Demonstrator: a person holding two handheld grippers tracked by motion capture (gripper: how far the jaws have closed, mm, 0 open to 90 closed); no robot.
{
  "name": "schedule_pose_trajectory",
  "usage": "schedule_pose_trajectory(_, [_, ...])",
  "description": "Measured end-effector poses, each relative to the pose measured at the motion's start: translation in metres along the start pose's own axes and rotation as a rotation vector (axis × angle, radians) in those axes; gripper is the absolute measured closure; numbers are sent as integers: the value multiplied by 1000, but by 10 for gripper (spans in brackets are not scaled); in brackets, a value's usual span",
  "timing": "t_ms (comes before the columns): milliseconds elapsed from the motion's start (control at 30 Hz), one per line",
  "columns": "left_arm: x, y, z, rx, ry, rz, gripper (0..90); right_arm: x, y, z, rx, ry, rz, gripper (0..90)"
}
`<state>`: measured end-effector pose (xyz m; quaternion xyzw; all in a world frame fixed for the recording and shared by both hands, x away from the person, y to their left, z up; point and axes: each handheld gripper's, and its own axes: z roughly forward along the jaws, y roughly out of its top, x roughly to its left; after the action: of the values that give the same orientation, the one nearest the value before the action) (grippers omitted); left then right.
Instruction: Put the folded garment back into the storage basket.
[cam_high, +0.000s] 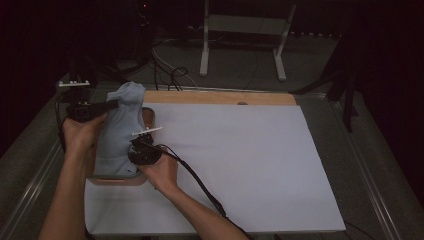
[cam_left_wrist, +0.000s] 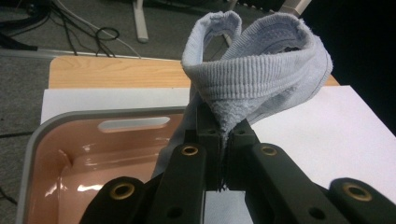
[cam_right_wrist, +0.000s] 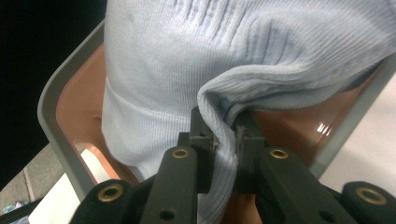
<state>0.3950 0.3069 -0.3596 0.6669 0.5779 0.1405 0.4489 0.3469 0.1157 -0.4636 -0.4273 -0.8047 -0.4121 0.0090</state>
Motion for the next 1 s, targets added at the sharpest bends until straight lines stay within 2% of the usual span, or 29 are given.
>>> schedule_pose_trajectory(233, [5,-5,2,12,24,-19,874,2,-2,2,10,17,10,814])
schedule_pose_trajectory(300, [7,-6,3,10,33,-29,791,2,-2,3,11,22,14,815])
schedule_pose_trajectory(367, [7,-7,5,25,69,-34,652,1,-2,3,19,30,15,815])
schedule_pose_trajectory(433, [7,-9,7,26,87,-34,543,2,-2,4,21,30,21,815])
schedule_pose_trajectory(500, [7,-10,8,9,80,-40,474,0,-1,4,26,37,23,814])
schedule_pose_trajectory(567, [6,-10,8,3,101,-40,405,0,-1,5,27,34,30,814])
schedule_pose_trajectory(700, [2,-11,11,17,103,-20,363,-1,-1,5,29,42,29,814])
schedule_pose_trajectory(833, [0,-17,17,44,97,1,370,-1,-1,5,29,43,31,814])
schedule_pose_trajectory(1000, [0,-27,27,78,78,-1,389,-1,0,4,23,55,44,813])
